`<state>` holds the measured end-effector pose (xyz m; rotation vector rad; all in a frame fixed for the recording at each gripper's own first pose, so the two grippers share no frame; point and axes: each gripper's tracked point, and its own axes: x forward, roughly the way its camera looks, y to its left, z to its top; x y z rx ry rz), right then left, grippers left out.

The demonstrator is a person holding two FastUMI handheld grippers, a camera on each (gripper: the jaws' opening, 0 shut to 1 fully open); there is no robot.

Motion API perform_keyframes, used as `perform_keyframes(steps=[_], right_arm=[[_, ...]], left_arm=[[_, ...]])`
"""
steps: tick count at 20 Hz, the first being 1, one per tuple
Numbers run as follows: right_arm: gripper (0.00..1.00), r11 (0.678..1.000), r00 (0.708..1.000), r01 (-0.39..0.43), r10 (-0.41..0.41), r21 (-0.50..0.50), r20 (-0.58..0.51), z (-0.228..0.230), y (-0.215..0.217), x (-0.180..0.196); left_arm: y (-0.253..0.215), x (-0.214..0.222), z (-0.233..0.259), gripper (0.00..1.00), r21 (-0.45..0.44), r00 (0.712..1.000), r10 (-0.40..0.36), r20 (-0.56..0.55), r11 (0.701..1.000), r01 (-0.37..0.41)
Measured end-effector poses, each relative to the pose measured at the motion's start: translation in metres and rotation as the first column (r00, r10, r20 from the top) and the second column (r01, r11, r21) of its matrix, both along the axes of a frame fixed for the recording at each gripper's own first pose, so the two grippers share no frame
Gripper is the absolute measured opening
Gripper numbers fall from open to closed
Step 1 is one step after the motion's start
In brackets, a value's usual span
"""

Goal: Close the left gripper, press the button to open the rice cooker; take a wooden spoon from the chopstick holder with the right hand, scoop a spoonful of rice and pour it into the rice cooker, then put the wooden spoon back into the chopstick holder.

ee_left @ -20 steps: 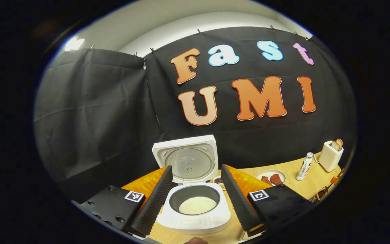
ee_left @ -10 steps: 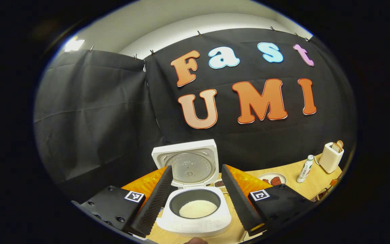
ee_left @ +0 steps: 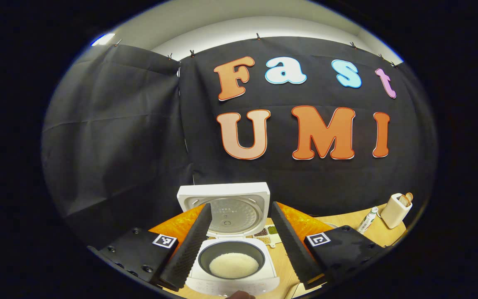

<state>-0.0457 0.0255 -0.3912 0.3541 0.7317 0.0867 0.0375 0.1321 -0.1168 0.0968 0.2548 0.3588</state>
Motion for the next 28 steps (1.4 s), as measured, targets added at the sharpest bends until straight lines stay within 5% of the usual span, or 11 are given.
perform_keyframes(steps=[9, 18, 28], right_arm=[[0.94, 0.992, 0.977, 0.092, -0.074, -0.081, 0.202, 0.128, -0.039, -0.004], [0.94, 0.974, 0.952, 0.183, -0.141, -0.134, 0.273, 0.185, -0.06, -0.041], [0.93, 0.988, 0.952, 0.119, -0.085, -0.1, 0.293, 0.187, -0.041, -0.027]], left_arm=[[0.067, 0.091, 0.013, 0.94, -0.073, 0.997, -0.001, -0.083, 0.997, -0.005], [0.116, 0.17, -0.051, 0.96, -0.196, 0.966, 0.018, -0.259, 0.978, -0.071], [0.106, 0.147, -0.095, 0.95, -0.231, 0.866, -0.005, -0.501, 0.964, -0.129]])
